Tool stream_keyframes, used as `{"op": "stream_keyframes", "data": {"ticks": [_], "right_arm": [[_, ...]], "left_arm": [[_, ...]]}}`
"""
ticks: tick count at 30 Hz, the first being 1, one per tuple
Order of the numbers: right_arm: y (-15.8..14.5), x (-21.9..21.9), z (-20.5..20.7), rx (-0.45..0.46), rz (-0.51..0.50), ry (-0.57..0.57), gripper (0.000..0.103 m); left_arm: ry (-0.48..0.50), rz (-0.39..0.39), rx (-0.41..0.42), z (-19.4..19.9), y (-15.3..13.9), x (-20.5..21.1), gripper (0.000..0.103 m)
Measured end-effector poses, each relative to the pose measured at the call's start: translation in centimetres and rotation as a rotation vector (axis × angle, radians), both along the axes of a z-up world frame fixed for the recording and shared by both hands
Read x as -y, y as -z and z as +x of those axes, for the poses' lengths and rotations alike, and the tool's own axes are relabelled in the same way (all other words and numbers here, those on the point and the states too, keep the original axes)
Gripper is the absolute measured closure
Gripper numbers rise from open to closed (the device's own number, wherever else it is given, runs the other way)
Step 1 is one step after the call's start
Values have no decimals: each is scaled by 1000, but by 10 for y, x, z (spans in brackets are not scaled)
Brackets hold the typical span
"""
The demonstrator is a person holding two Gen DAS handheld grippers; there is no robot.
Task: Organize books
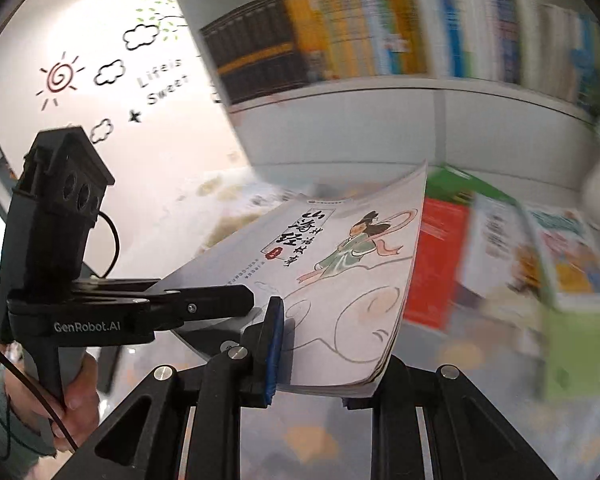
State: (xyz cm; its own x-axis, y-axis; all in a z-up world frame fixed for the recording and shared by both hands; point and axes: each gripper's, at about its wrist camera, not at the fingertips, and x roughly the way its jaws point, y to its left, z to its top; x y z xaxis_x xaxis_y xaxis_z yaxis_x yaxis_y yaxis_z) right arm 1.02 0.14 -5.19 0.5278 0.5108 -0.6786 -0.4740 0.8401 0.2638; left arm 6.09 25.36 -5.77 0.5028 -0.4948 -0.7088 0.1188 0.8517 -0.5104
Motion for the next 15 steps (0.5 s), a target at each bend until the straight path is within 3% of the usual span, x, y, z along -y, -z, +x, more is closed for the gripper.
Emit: {"op": "stream_keyframes", "data": {"ticks": [6, 15], "right_arm": [[6, -95, 43, 15, 0, -60, 82], [31, -164, 110, -64, -2, -33, 81]], "left_arm": [[-96, -3, 19, 32, 10, -83, 76], [-133, 7, 14, 83, 36, -130, 76]]}}
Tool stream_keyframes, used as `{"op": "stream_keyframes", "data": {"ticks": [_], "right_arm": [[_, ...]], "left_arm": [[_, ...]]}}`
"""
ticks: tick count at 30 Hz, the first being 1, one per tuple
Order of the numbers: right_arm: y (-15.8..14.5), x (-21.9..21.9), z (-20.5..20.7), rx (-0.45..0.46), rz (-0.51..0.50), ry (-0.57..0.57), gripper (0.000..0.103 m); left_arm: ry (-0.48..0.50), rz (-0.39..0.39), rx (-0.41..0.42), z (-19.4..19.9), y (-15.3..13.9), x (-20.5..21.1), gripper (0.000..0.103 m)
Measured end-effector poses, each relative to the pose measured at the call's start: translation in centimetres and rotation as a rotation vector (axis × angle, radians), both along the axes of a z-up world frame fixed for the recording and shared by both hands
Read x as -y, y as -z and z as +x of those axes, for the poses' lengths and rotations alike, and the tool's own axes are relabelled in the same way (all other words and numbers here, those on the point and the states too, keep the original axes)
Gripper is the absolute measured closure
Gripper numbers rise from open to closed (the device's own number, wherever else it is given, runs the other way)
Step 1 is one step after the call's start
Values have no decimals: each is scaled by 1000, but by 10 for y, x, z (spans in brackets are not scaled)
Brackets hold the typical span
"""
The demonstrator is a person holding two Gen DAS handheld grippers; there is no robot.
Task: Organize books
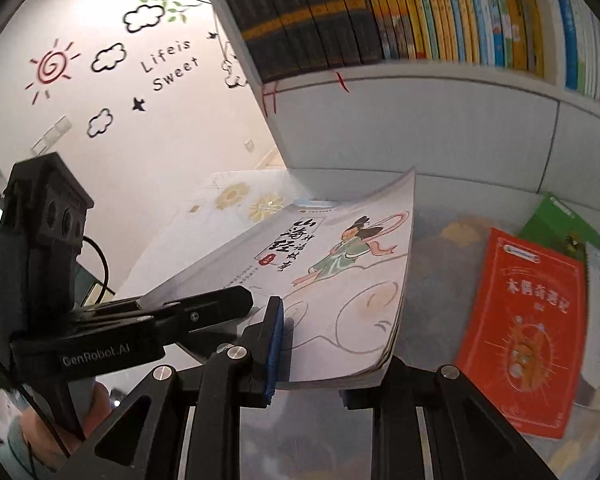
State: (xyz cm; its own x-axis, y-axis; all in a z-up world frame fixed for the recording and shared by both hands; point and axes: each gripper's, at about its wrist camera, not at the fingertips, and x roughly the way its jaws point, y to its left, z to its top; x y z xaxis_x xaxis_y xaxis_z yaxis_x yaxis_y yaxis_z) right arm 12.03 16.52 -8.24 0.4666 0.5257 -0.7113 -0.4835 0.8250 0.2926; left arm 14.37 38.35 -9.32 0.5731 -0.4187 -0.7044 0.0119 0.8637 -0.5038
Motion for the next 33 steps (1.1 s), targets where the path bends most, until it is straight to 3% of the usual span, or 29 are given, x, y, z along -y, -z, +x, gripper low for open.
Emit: {"op": "stream_keyframes", "data": {"ticks": [3, 5, 10, 15, 20, 23, 25, 30, 33], "right_arm": [[13, -8, 20, -50, 17, 1, 80], [25, -11, 31, -95, 23, 7, 79], [54, -17, 50, -183, 1, 30, 79], [69, -34, 52, -190, -121, -7, 79], [67, -46, 46, -177, -125, -40, 79], [75, -40, 48, -248, -120, -30, 78], [77, -31, 49, -300, -96, -21, 66], [81, 15, 29, -402, -27, 28, 59], [80, 45, 11, -419, -22, 74, 58]], "left_arm": [[-14, -8, -33, 11, 19, -11, 75], [-46, 3, -81, 16, 32, -16, 69], [-119, -14, -151, 13, 53, -30, 69], [-135, 1, -147, 7, 54, -35, 69], [-159, 19, -129, 0, 44, -39, 69], [-164, 24, -118, -4, 37, -40, 69], [-154, 23, -106, -7, 31, -36, 69], [-62, 5, -70, -10, 16, -4, 66], [34, -3, -71, -6, 7, 30, 52]]}}
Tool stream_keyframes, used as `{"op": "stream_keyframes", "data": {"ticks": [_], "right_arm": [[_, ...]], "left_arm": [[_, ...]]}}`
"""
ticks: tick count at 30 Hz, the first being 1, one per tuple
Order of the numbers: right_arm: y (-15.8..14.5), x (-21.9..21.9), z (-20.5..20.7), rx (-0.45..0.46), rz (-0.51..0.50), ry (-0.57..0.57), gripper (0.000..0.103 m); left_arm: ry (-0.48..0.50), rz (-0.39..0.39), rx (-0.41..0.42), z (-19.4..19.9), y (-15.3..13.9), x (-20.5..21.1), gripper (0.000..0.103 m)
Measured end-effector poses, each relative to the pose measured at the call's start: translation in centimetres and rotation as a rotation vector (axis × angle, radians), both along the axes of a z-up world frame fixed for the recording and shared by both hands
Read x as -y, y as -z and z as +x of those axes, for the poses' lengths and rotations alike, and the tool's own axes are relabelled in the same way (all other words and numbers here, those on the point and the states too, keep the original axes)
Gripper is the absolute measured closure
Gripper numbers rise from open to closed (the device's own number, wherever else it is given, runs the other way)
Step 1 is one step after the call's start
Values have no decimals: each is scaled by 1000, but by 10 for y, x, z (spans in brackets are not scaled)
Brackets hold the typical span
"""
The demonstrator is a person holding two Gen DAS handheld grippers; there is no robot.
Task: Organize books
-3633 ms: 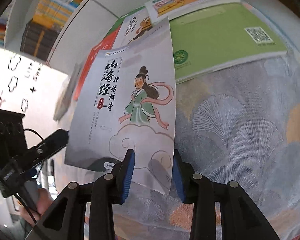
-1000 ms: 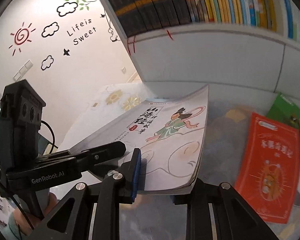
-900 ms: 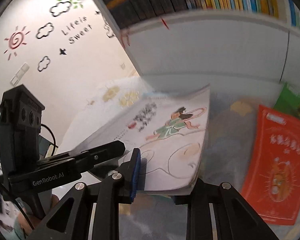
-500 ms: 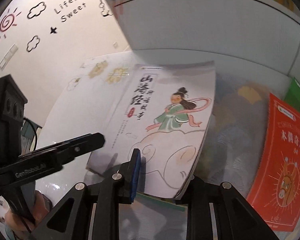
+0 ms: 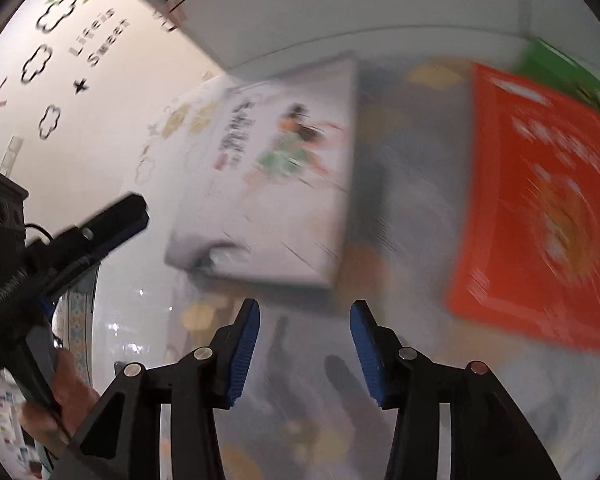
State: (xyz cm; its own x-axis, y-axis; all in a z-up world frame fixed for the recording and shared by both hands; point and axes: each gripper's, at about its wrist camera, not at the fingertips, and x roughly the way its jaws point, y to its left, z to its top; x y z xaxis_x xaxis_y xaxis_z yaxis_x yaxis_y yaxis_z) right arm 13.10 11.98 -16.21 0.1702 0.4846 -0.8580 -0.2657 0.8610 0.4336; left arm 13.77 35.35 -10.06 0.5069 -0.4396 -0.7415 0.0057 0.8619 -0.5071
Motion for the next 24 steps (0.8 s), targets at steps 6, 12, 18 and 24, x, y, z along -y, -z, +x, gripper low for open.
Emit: {"op": "stream_keyframes", "data": {"ticks": [6, 12, 18, 24], "right_arm": [[-11, 92, -31, 22, -17, 179, 52], [-19, 170, -26, 70, -37, 329, 51], [-14, 203, -3, 129, -87, 341, 71], [14, 206, 19, 87, -117, 320, 75]], "left_arm": [[179, 72, 60, 10, -14, 92, 25], [239, 161, 20, 34, -1, 160, 25], [164, 233, -83, 66, 41, 187, 27], [79, 254, -165, 78, 70, 188, 30]]}}
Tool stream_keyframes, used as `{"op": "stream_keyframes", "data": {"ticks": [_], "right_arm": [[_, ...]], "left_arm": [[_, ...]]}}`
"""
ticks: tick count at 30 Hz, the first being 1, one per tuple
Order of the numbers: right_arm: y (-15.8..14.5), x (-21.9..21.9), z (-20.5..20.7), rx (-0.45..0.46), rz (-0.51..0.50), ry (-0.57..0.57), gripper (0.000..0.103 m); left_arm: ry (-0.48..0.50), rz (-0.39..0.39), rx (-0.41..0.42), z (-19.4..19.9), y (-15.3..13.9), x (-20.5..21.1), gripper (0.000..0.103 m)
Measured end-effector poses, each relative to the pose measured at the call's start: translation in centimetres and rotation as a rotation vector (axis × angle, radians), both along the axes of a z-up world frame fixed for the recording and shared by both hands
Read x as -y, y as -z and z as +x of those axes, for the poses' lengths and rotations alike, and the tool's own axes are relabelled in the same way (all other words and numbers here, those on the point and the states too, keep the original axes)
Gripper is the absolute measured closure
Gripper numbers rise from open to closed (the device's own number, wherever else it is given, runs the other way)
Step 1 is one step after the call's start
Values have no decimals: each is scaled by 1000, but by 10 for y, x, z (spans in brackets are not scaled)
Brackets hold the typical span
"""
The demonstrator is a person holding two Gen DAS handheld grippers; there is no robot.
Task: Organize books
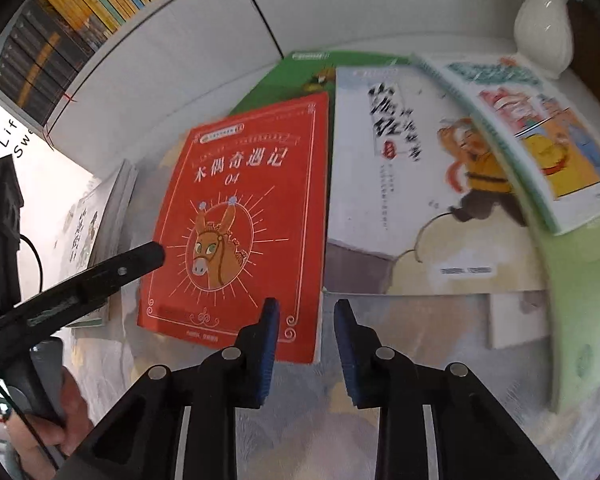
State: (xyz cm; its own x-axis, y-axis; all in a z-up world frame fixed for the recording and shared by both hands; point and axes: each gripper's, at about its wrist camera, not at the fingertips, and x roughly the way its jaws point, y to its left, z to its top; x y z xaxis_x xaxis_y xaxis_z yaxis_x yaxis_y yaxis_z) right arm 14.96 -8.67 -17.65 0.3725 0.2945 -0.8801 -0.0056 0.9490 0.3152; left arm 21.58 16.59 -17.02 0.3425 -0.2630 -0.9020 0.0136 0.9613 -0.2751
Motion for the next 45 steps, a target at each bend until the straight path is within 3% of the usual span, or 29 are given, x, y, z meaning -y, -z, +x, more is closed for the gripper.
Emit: {"op": "stream_keyframes", "data": {"ticks": [4, 8, 13, 21, 26, 30, 35, 36, 38, 39, 42, 44, 45], "right_arm": [[17, -7, 7, -41, 12, -31, 74], [17, -7, 7, -36, 21, -57, 73], [13, -4, -2, -58, 10, -113, 73], [13, 11, -74, -108, -13, -218, 72], [15, 19, -131, -148, -9, -321, 72], [11, 14, -151, -128, -86, -377, 72], [15, 27, -150, -132, -53, -216, 72], [15, 25, -150, -127, -57, -205, 68], [15, 21, -151, -119, -49, -204, 60], [15, 21, -152, -118, -24, -199, 56], [15, 26, -153, -108, 8, -156, 56], [16, 35, -152, -113, 79, -124, 56], [18, 45, -152, -120, 141, -99, 56]], "left_arm": [[10, -54, 7, -5, 0, 5, 29], [13, -15, 12, -17, -4, 11, 29], [-16, -43, 6, -53, -9, 11, 29], [-32, -116, -41, -161, 3, 14, 29], [-34, -68, -36, -208, 7, 21, 36], [-6, -44, -44, -222, 8, 16, 36], [-13, -118, -29, -222, 11, 7, 37], [-15, -166, -29, -220, 12, 6, 37], [-33, -264, -41, -216, 12, -1, 37], [-47, -342, -38, -215, 8, -9, 37], [-49, -626, 10, -217, -14, -25, 38], [-19, -640, 40, -216, -26, -20, 38], [5, -599, 51, -214, -26, -12, 38]]}}
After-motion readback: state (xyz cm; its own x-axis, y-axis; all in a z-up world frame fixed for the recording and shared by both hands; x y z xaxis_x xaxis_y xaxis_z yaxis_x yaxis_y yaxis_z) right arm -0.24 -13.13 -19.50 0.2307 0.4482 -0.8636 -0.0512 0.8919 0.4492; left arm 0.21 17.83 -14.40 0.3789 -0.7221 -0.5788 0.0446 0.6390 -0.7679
